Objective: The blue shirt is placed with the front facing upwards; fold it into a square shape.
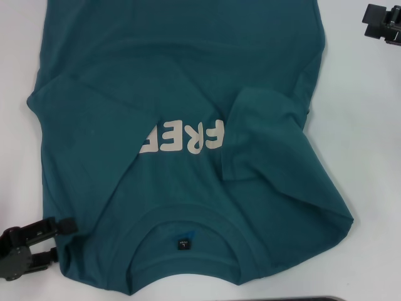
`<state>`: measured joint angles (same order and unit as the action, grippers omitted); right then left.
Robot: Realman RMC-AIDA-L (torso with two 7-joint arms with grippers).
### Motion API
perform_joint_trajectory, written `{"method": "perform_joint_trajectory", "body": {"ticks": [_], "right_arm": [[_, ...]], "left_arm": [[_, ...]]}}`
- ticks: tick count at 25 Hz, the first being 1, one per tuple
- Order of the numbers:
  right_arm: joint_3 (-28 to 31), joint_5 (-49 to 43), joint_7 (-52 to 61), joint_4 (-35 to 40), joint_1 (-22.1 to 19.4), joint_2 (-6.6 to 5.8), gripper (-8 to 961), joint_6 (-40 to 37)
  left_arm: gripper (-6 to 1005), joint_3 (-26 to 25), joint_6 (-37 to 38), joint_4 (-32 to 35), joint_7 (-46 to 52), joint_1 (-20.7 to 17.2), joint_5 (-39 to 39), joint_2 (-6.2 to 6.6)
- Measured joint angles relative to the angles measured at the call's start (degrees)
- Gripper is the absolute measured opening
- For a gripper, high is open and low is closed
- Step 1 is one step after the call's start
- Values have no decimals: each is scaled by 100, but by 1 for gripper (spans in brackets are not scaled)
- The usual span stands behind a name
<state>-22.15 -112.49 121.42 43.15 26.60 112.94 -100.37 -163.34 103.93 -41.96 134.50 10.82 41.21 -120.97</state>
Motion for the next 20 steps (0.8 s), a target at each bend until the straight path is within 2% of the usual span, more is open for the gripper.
{"method": "perform_joint_trajectory", "body": {"ticks": [11, 20], "right_arm": [[0, 0, 4, 0, 17, 0, 907, 0], [0, 14, -5, -2, 42, 0, 906, 10]], "left_arm": [[933, -7, 187, 6, -64, 237, 75, -40], [933, -44, 199, -87, 32, 92, 90, 11]]}}
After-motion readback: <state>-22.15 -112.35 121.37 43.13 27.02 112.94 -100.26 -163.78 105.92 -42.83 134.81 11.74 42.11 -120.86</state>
